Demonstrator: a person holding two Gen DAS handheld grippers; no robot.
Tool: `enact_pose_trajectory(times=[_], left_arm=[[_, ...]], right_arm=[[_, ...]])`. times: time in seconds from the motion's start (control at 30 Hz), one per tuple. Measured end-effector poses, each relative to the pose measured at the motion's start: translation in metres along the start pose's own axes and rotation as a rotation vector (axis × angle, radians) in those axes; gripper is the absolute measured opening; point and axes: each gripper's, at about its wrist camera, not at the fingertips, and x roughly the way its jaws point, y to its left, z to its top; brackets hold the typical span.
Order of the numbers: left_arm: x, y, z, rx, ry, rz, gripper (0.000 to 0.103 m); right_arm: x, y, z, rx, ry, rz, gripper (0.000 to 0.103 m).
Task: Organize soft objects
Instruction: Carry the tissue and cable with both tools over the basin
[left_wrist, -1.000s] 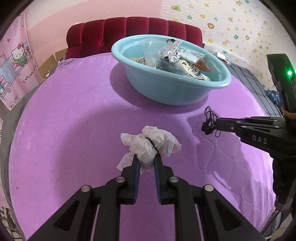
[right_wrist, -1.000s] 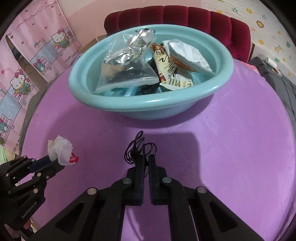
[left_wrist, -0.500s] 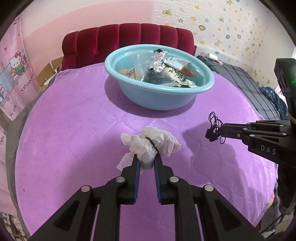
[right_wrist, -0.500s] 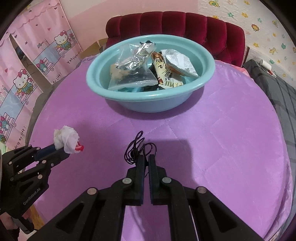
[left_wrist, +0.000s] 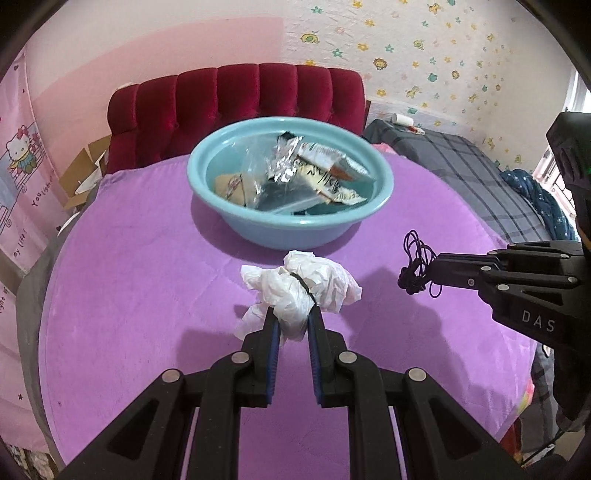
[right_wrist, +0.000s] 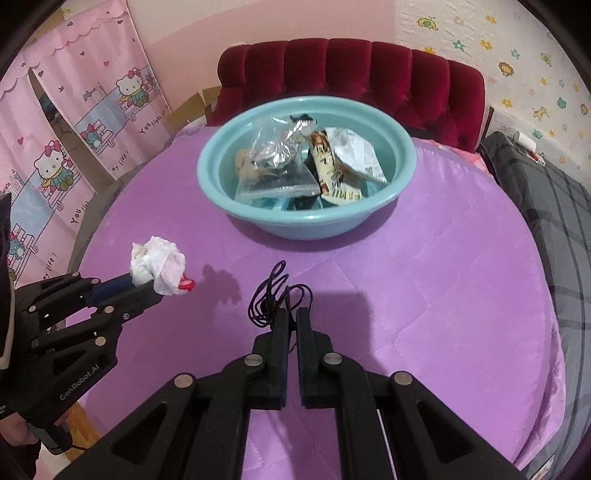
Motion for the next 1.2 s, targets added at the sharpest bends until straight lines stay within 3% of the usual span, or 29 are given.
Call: enact_pose_trajectory(times=[0.57, 1.2], left_arm=[[0.000, 0.002, 0.052, 0.034, -0.036, -0.020, 0.016], [0.048, 0.027, 0.121, 0.019, -0.015, -0.017, 0.016]], right_arm=[[-0.032, -0.004, 0.043, 0.000, -0.069, 0.002, 0.002], [0.001, -0.025, 0.126, 0.023, -0.096, -0.007, 0.002]])
